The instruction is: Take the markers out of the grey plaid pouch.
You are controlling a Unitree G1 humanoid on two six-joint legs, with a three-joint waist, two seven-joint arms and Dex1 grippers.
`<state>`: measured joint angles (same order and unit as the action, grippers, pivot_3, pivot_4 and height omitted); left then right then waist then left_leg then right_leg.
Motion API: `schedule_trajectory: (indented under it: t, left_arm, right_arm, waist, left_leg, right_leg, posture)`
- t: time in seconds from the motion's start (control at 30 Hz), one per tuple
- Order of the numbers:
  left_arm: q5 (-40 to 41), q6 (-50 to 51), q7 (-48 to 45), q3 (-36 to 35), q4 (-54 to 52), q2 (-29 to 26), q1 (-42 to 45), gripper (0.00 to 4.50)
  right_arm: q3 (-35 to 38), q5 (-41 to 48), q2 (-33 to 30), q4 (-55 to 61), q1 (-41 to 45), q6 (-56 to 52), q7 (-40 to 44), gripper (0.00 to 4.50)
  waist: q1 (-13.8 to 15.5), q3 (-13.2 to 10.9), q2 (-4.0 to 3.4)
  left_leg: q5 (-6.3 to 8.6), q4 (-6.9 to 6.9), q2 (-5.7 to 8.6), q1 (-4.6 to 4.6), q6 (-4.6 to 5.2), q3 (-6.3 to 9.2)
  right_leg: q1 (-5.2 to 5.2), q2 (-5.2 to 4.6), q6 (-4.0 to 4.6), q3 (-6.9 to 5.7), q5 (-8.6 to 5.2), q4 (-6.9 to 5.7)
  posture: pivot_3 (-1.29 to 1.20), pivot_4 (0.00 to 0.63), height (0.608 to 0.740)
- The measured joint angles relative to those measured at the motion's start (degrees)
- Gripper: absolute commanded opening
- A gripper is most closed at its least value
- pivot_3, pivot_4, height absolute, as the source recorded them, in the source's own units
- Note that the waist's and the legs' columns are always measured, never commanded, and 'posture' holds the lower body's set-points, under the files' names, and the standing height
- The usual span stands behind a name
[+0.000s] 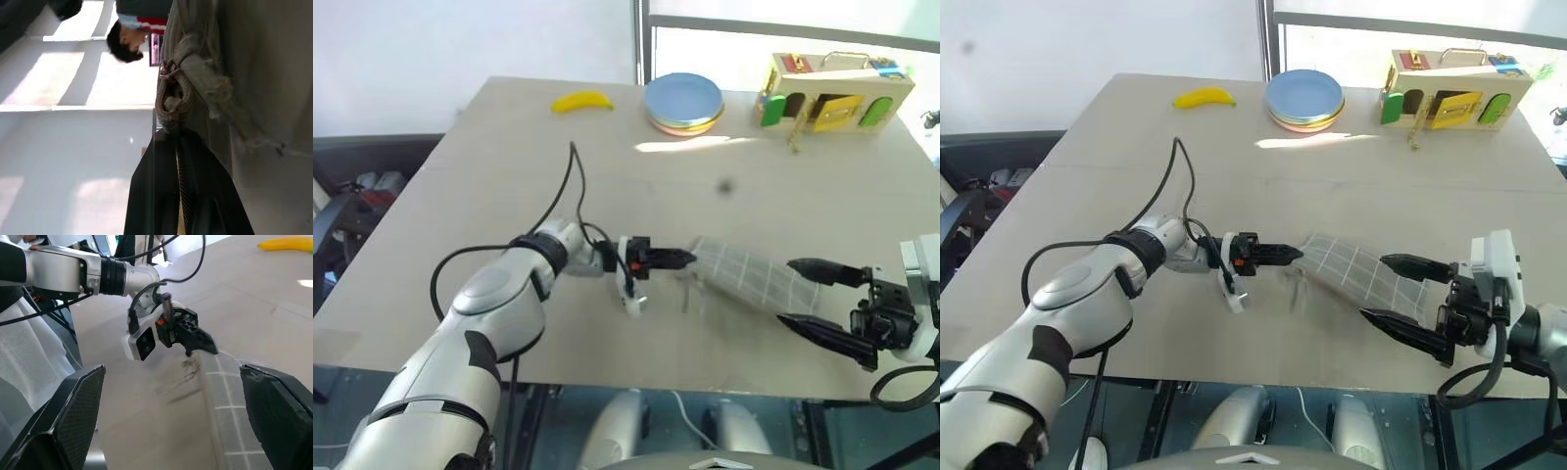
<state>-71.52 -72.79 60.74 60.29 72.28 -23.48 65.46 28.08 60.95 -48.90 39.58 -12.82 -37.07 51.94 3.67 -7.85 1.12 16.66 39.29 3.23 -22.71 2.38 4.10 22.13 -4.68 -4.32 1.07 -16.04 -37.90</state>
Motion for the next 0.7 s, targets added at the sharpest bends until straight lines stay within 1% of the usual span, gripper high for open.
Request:
schedule_trajectory:
  t: [0.07,0.1,0.13,0.17,0.2,0.23,0.27,0.3,0.33,0.37,0.43,0.5,0.53,0.6,0.7]
  left_arm:
    - [8.75,-10.07,-13.12,-8.73,10.95,3.84,-0.48,0.04]
    - [11.18,-13.13,-18.28,-13.28,16.03,5.39,-0.43,0.04]
    - [13.45,-15.74,-24.60,-19.69,21.95,7.08,-0.18,0.04]
    - [15.33,-17.60,-32.50,-28.57,29.42,8.63,0.93,0.04]
    - [16.66,-18.16,-40.20,-36.89,36.22,9.12,2.78,0.04]
    - [17.29,-18.19,-44.55,-41.59,39.23,9.06,4.02,0.04]
    - [19.16,-17.33,-53.67,-51.61,44.07,8.53,5.83,0.04]
    - [19.53,-17.18,-54.80,-52.74,44.50,8.47,5.98,0.04]
    - [21.72,-14.50,-63.99,-62.43,46.24,7.66,6.24,0.04]
    - [26.61,-8.26,-76.56,-76.19,46.72,7.12,6.26,0.04]
    - [29.10,-4.80,-83.69,-82.63,46.76,6.83,6.39,0.04]
    - [32.76,1.48,-95.12,-92.25,46.79,5.19,6.51,0.04]
    - [34.08,3.76,-99.51,-95.55,46.78,4.19,6.93,0.04]
    - [35.40,6.20,-105.37,-99.41,46.77,2.83,8.19,0.04]
    - [35.82,8.49,-111.58,-103.09,46.76,1.43,8.96,0.04]
  right_arm:
    - [-0.20,-0.22,0.00,-0.55,0.74,0.01,0.20,4.50]
    - [-0.34,-0.41,-0.07,-0.84,1.08,0.02,0.27,4.50]
    - [-0.71,-0.87,-0.09,-1.22,1.70,0.07,0.28,4.50]
    - [-1.46,-1.81,-0.09,-1.54,2.84,0.29,0.16,4.50]
    - [-2.50,-2.68,-0.07,-1.80,4.08,0.79,-0.10,4.50]
    - [-2.94,-3.02,-0.03,-1.92,4.73,1.03,-0.27,4.50]
    - [-3.74,-3.49,0.22,-2.24,6.37,1.12,-0.92,4.50]
    - [-3.80,-3.55,0.28,-2.28,6.61,1.15,-1.00,4.50]
    - [-4.64,-3.88,0.51,-2.64,8.26,1.23,-1.48,4.50]
    - [-5.50,-4.22,0.97,-3.00,10.60,1.46,-2.32,4.50]
    - [-5.88,-4.59,0.97,-3.26,11.61,1.62,-2.60,4.50]
    - [-8.16,-7.49,1.00,-4.32,14.22,2.49,-3.25,4.50]
    - [-9.65,-9.83,1.00,-5.03,15.48,3.32,-3.69,4.50]
    - [-12.58,-14.44,1.03,-6.62,17.96,5.10,-4.12,4.50]
    - [-16.17,-19.59,1.72,-8.31,22.07,6.56,-5.36,4.50]
  waist:
    - [-0.05,-0.03,0.03]
    - [-0.17,-0.05,0.07]
    - [-0.36,-0.07,0.11]
    - [-0.79,-0.11,0.17]
    - [-1.24,-0.15,0.23]
    - [-1.49,-0.16,0.26]
    - [-1.83,-0.16,0.26]
    - [-1.95,-0.16,0.26]
    - [-2.34,-0.15,0.24]
    - [-3.04,-0.17,0.23]
    - [-3.34,-0.16,0.22]
    - [-4.21,-0.16,0.22]
    - [-4.58,-0.16,0.22]
    - [-5.01,-0.16,0.22]
    - [-5.39,-0.15,0.19]
  left_leg:
    - [0.00,0.00,0.04,-0.11,0.00,0.00]
    - [0.00,-0.01,0.06,-0.11,0.00,0.00]
    - [0.00,0.00,0.14,-0.11,0.00,-0.01]
    - [-0.01,0.00,0.23,-0.12,0.00,-0.01]
    - [-0.01,0.01,0.25,-0.12,0.01,0.01]
    - [-0.01,0.01,0.26,-0.11,0.01,0.02]
    - [-0.01,0.02,0.26,-0.09,0.02,0.02]
    - [-0.01,0.02,0.26,-0.09,0.02,0.02]
    - [-0.02,0.02,0.26,-0.08,0.02,0.03]
    - [-0.03,0.07,0.26,-0.10,0.04,0.05]
    - [-0.03,0.08,0.26,-0.05,0.04,0.08]
    - [-0.03,0.08,0.25,-0.07,0.04,0.11]
    - [-0.03,0.08,0.25,-0.06,0.04,0.12]
    - [-0.03,0.08,0.23,-0.05,0.04,0.12]
    - [-0.03,0.07,0.23,-0.05,0.04,0.12]
  right_leg:
    - [0.09,-0.01,0.00,-0.02,0.00,0.01]
    - [0.09,0.00,0.00,-0.04,0.00,0.02]
    - [0.10,0.01,0.00,-0.05,0.00,0.02]
    - [0.10,0.02,0.00,-0.10,0.00,0.01]
    - [0.08,0.04,-0.01,-0.15,0.00,0.00]
    - [0.07,0.04,-0.01,-0.15,0.00,-0.01]
    - [0.05,0.04,-0.02,-0.19,-0.01,-0.04]
    - [0.05,0.04,-0.02,-0.19,-0.01,-0.06]
    - [0.03,0.03,-0.02,-0.26,-0.01,-0.06]
    - [0.05,0.02,-0.02,-0.37,-0.01,-0.10]
    - [0.02,0.01,-0.02,-0.47,-0.01,-0.12]
    - [0.05,0.00,-0.02,-0.50,-0.01,-0.15]
    - [0.06,0.00,-0.02,-0.51,-0.01,-0.17]
    - [0.08,0.00,-0.03,-0.53,-0.01,-0.20]
    - [0.09,-0.02,-0.03,-0.55,-0.01,-0.21]
  posture:
    - [0.00,0.150,0.740]
    - [0.00,0.150,0.740]
    - [0.00,0.150,0.740]
    - [0.00,0.150,0.740]
    - [0.00,0.150,0.740]
    - [0.00,0.150,0.740]
    - [0.00,0.150,0.740]
    - [0.00,0.150,0.740]
    - [0.00,0.150,0.740]
    - [0.00,0.150,0.740]
    - [0.00,0.150,0.740]
    - [0.00,0.150,0.740]
    - [0.00,0.150,0.740]
    - [0.00,0.150,0.740]
    - [0.00,0.150,0.740]
